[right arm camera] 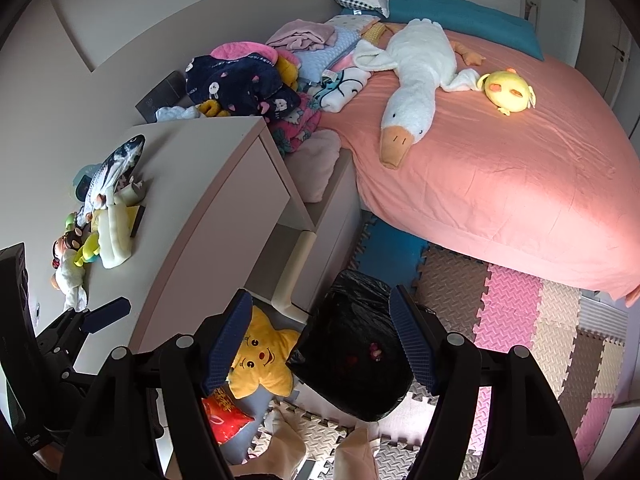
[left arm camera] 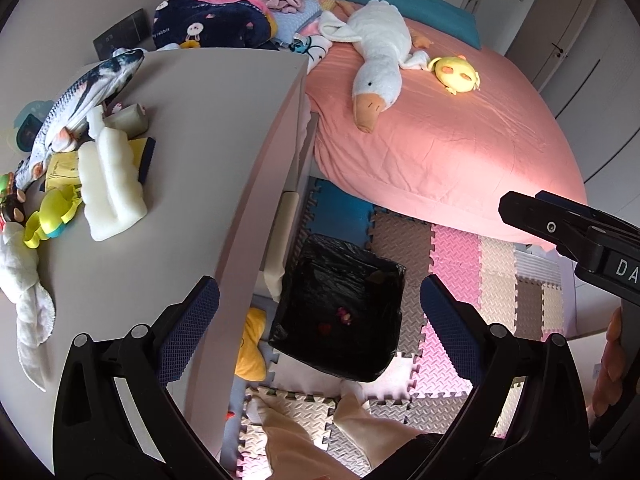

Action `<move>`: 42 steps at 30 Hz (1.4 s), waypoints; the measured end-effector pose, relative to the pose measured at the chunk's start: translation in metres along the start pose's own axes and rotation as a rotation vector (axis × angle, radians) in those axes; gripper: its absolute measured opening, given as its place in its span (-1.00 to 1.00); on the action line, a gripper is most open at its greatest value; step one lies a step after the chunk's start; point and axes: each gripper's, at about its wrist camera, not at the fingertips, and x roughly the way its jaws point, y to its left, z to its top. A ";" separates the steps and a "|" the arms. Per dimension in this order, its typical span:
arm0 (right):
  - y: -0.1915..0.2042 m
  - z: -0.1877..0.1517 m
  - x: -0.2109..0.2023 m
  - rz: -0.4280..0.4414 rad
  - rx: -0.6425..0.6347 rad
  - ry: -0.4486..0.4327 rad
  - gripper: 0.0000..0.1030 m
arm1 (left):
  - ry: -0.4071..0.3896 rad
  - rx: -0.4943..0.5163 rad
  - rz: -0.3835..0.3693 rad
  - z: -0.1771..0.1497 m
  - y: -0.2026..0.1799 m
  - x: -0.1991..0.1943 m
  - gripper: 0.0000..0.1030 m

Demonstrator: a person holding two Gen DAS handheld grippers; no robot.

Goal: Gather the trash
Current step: 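Move both tools back over the desk, then grasp the white towel with the left tool while the right tool grasps the white foam sponge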

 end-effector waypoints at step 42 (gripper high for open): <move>0.197 0.014 0.070 0.181 -0.281 0.131 0.39 | -0.025 -0.352 0.230 -0.045 0.199 -0.045 0.88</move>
